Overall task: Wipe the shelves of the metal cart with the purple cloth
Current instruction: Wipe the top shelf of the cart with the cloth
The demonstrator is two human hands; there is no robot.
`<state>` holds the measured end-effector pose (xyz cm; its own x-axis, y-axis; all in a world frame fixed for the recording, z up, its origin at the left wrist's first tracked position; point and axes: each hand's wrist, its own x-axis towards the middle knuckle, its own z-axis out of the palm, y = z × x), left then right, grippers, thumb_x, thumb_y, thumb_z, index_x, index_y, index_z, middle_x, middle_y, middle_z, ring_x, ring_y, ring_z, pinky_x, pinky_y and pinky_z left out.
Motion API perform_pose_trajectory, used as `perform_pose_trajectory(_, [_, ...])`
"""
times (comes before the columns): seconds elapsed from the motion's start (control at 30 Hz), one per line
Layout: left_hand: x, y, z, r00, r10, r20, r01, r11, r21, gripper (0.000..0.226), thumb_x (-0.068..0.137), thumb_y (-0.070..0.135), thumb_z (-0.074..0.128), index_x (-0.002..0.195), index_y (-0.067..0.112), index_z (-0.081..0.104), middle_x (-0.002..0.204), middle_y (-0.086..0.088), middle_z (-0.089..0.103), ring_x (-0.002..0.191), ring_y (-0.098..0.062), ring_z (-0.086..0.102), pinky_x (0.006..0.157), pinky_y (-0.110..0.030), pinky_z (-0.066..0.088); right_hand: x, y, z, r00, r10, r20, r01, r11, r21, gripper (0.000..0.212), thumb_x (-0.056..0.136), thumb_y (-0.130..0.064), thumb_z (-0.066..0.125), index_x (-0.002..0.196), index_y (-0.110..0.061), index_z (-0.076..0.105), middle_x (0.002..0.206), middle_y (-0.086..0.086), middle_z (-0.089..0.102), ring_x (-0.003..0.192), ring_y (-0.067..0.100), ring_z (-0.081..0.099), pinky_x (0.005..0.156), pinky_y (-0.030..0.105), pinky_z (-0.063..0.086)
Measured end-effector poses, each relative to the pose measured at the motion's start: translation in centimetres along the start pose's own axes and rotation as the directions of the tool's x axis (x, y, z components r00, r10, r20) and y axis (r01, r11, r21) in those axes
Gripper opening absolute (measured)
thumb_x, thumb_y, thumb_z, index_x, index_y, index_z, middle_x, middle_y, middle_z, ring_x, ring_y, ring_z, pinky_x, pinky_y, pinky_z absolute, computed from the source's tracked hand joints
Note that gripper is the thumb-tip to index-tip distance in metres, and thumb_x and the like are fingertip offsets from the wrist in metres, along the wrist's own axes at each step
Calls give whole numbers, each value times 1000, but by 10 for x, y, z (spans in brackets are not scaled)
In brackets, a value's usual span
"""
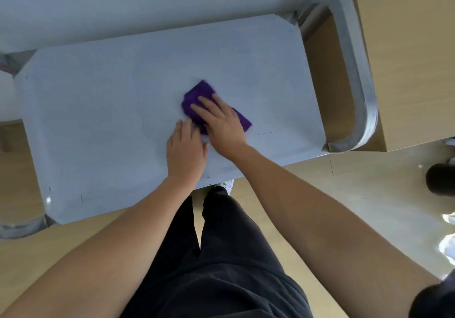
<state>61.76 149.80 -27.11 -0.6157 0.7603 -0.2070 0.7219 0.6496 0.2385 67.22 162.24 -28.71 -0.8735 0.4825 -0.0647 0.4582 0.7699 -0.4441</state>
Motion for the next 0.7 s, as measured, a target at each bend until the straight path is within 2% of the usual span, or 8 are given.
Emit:
perform_pose_trajectory(0.1, [1, -4, -3, 1000, 25, 15, -25, 1000, 16, 52, 82, 26, 71, 126, 4, 54, 140, -14, 48, 130, -36, 45, 91, -44, 48, 7, 27, -14, 994, -107, 24, 107, 994, 10, 51, 89, -14, 59, 139, -24, 53, 147, 4, 49, 140, 30, 40, 109, 44, 40])
perform_pose_trajectory(0.2, [2, -5, -9, 997, 47, 67, -49, 999, 22, 52, 86, 29, 66, 130, 6, 51, 144, -12, 43, 135, -34, 39, 93, -44, 47, 6, 71, -37, 966, 227, -127, -225, 974, 28, 53, 89, -8, 56, 141, -19, 52, 149, 9, 46, 141, 32, 37, 114, 44, 33])
perform_pose_trajectory(0.33, [2, -2, -12, 994, 35, 104, -39, 999, 32, 51, 89, 29, 63, 131, 5, 49, 146, -10, 41, 137, -34, 36, 95, -44, 45, 19, 65, -43, 673, 697, -248, -695, 711, 112, 53, 100, -15, 44, 151, -23, 33, 159, 0, 29, 149, 26, 19, 120, 41, 23])
perform_pose_trajectory(0.4, [2, -2, -13, 995, 19, 97, -22, 999, 33, 50, 87, 28, 65, 129, 5, 51, 144, -9, 44, 135, -35, 39, 93, -45, 46, 26, 30, -25, 739, 627, -247, -633, 771, 62, 56, 97, -12, 47, 150, -23, 36, 158, 1, 32, 148, 29, 22, 117, 43, 27])
perform_pose_trajectory(0.5, [3, -1, -15, 995, 20, 102, -24, 999, 42, 50, 86, 27, 66, 128, 5, 51, 144, -10, 45, 134, -36, 39, 93, -46, 46, 23, 5, -6, 975, 186, -121, -190, 982, -20, 53, 92, -9, 55, 142, -22, 49, 149, 4, 46, 142, 34, 35, 109, 46, 38])
perform_pose_trajectory(0.57, [6, 3, -16, 994, 43, 96, -46, 998, 33, 51, 85, 26, 68, 129, 6, 52, 144, -10, 45, 134, -35, 41, 93, -45, 46, 26, 26, -15, 999, -41, -23, 39, 997, -66, 47, 95, -18, 51, 142, -22, 50, 148, 3, 48, 141, 32, 38, 109, 45, 39])
perform_pose_trajectory(0.63, [13, 12, -18, 993, 76, 89, -77, 997, 9, 53, 83, 26, 70, 130, 8, 52, 145, -8, 45, 134, -32, 41, 93, -44, 46, 33, 56, -30, 998, -37, -52, 32, 994, -100, 46, 95, -22, 46, 141, -20, 52, 147, 7, 50, 138, 33, 42, 110, 45, 39])
perform_pose_trajectory(0.7, [27, 25, -19, 987, 127, 97, -126, 992, -22, 55, 85, 27, 66, 134, 9, 49, 150, -7, 39, 138, -32, 37, 96, -44, 45, 40, 88, -46, 977, 169, -132, -179, 982, -66, 47, 95, -17, 50, 142, -18, 50, 148, 11, 47, 140, 35, 38, 113, 46, 35])
